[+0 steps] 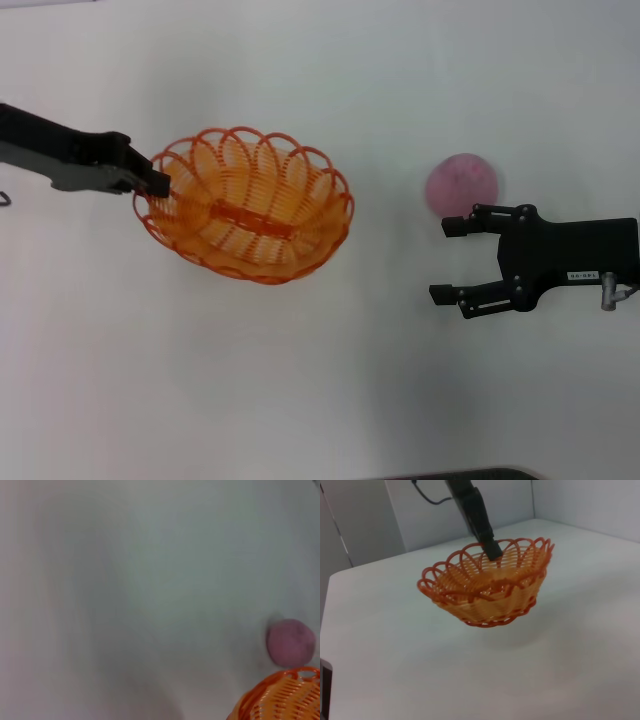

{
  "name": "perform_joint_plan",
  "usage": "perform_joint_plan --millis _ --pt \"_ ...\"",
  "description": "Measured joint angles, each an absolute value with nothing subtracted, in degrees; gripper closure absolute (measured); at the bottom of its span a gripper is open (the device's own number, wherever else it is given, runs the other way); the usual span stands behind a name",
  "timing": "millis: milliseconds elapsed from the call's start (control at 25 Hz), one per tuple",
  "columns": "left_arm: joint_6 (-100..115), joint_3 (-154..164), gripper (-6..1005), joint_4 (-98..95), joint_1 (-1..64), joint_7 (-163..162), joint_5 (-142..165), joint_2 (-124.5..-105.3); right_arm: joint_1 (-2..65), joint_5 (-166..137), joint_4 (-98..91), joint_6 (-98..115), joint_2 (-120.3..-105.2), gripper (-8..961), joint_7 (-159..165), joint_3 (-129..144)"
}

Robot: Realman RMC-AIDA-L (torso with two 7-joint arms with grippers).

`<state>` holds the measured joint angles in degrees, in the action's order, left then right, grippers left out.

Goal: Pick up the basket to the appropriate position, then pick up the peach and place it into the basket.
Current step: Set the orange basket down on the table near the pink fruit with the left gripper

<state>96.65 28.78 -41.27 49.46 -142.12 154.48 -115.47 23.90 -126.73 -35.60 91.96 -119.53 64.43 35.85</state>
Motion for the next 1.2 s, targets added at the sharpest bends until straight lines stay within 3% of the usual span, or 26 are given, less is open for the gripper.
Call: perform_joint_plan --millis 280,760,1200 --pt "95.4 28.7 930 -41.8 45.2 -144.2 150.7 -117.47 23.9 -126.7 -35.6 91.9 -119.53 6 64.4 35.8" --pt "90.5 29.3 930 -50.5 38.2 -145.3 149.3 -123.75 24.1 -126.7 -35.6 91.8 -119.53 7 64.4 35.7" --pt "84.9 30.2 930 -49.6 33.3 -145.3 144.1 -124.34 23.9 -126.6 -35.5 91.6 -119.53 7 64.4 35.6"
